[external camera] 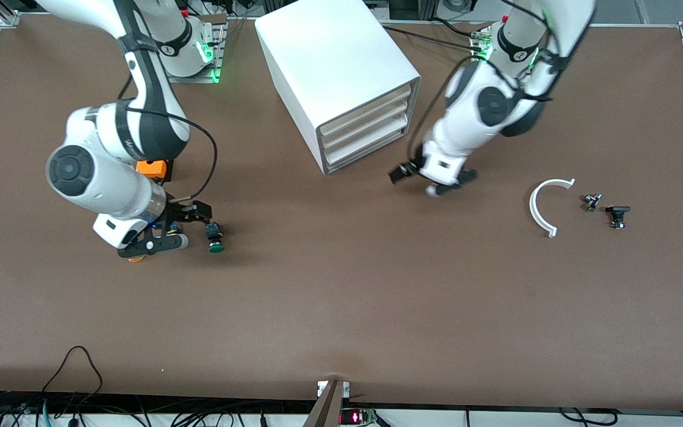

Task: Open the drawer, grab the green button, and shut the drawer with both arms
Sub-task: 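Set the green button beside the red button and withdraw both grippers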

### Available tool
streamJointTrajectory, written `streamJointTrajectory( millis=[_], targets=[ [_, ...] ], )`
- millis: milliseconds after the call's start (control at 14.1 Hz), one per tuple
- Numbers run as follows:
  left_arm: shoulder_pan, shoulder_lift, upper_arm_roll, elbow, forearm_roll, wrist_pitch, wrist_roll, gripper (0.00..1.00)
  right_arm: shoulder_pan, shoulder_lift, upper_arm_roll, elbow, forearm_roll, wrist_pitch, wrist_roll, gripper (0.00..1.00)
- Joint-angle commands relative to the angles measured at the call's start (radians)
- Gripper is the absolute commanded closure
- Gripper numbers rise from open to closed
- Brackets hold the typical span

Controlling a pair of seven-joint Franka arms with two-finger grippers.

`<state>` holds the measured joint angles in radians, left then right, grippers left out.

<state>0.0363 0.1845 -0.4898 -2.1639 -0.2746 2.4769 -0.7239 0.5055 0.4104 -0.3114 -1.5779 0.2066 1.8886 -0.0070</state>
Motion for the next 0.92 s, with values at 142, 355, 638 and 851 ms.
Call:
streamJointTrajectory(
  millis=[142,355,638,851],
  targets=[
    [0.065,-0.22,0.234,0.152,0.01,-0.514,0.513,0.0,-0.034,0.004,0.003,0.148,-0.026,-0.212,0.146,0.0],
    [0.065,-0.223,0.333,0.367,0.162,-0.79,0.619,0.0,-0.134,-0.068,0.034,0.151,-0.084,-0.252,0.133,0.0],
    [0.063,-0.221,0.35,0.443,0.25,-0.883,0.646,0.0,-0.323,-0.15,0.205,0.142,-0.306,-0.261,0.131,0.0],
    [0.062,-0.22,0.336,0.455,0.25,-0.886,0.646,0.0,-0.34,-0.194,0.166,0.15,-0.314,-0.333,0.157,0.0]
  ],
)
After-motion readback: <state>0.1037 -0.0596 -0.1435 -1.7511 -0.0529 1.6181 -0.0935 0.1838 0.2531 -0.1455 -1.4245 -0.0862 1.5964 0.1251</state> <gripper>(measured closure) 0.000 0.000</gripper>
